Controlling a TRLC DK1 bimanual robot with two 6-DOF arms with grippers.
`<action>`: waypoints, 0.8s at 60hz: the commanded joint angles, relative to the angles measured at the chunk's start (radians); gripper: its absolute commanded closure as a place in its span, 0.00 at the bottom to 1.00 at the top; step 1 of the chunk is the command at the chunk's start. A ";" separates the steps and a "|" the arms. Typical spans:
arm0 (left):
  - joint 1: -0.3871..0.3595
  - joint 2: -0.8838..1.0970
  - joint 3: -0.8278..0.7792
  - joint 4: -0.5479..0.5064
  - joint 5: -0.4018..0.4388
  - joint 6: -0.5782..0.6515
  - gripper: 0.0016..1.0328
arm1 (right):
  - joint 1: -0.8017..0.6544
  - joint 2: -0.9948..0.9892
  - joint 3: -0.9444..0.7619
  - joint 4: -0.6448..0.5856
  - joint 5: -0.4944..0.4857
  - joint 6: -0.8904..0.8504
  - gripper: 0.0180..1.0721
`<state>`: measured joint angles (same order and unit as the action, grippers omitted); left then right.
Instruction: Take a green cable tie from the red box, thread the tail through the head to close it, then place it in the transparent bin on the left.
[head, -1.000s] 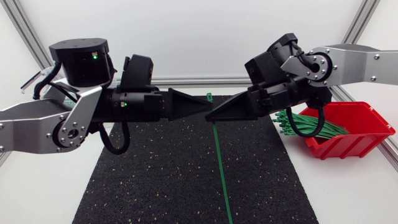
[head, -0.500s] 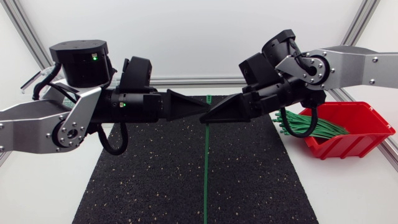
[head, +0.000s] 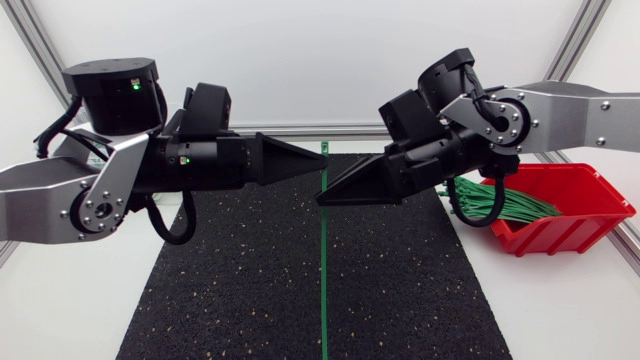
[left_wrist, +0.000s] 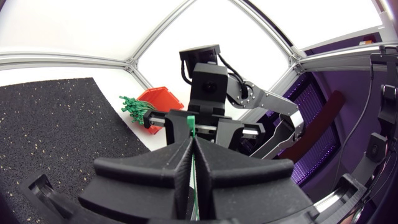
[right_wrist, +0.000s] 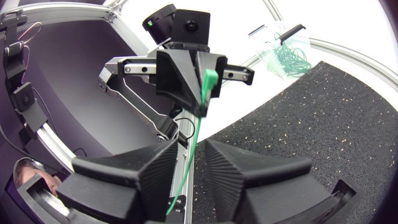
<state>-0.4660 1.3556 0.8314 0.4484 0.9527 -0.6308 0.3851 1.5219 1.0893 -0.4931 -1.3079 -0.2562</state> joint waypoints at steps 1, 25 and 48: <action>0.024 -0.042 0.002 -0.010 0.008 -0.026 0.96 | -0.011 -0.019 -0.026 -0.001 0.007 0.021 0.18; 0.102 -0.047 0.009 -0.091 0.073 -0.020 0.96 | -0.101 -0.097 -0.035 -0.065 0.205 -0.069 0.05; 0.152 -0.012 0.015 -0.108 0.087 0.011 0.96 | -0.215 0.067 0.112 -0.628 0.257 -0.660 0.05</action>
<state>-0.3206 1.3289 0.8314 0.3397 1.0286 -0.6281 0.1612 1.5684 1.2060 -1.0866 -1.0855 -0.7753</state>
